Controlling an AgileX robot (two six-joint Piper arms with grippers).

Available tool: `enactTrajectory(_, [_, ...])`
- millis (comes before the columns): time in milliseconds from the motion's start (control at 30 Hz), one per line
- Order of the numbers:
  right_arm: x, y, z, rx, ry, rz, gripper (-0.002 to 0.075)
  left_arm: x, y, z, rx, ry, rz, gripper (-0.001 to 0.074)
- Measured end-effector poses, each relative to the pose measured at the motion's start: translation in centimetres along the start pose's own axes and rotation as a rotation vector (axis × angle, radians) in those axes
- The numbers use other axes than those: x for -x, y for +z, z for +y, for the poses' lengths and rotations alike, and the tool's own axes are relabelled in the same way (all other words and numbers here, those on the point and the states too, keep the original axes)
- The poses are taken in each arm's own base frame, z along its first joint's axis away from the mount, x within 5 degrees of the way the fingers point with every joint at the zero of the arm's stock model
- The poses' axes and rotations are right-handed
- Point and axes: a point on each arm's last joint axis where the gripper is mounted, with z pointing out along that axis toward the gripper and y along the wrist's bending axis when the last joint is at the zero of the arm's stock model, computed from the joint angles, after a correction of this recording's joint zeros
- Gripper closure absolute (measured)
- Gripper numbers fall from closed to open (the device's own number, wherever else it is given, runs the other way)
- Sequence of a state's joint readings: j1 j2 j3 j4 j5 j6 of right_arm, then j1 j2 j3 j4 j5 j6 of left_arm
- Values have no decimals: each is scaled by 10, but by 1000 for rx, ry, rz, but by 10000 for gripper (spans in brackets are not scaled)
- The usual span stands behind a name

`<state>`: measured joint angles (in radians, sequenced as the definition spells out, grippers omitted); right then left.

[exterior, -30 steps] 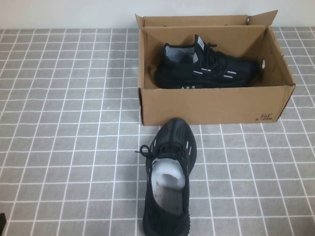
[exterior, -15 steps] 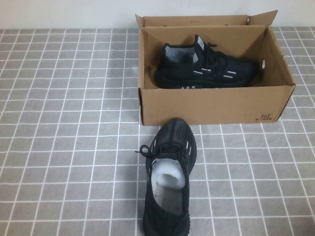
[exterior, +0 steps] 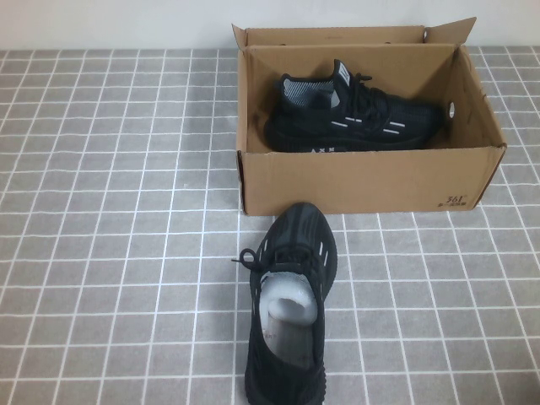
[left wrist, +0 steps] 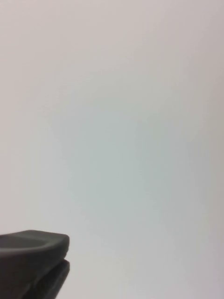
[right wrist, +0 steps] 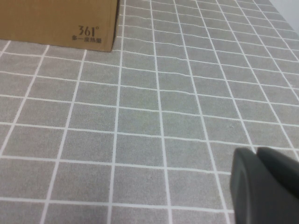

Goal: Put shoes into padded shoe box

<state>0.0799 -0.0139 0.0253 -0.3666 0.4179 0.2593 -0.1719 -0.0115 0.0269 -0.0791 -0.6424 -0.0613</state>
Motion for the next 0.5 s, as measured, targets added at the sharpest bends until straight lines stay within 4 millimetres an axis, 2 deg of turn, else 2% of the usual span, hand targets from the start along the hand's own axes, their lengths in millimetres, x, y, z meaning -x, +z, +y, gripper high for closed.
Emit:
enactTrajectory(133, [0, 0, 0, 0, 0, 0, 734, 22, 7, -3, -11, -50, -106, 738])
enactTrajectory(300, [0, 0, 0, 0, 0, 0, 734, 73, 23, -10, -35, -69, -208, 738])
enactTrajectory(500, [0, 0, 0, 0, 0, 0, 734, 124, 43, -21, -38, -62, -35, 738])
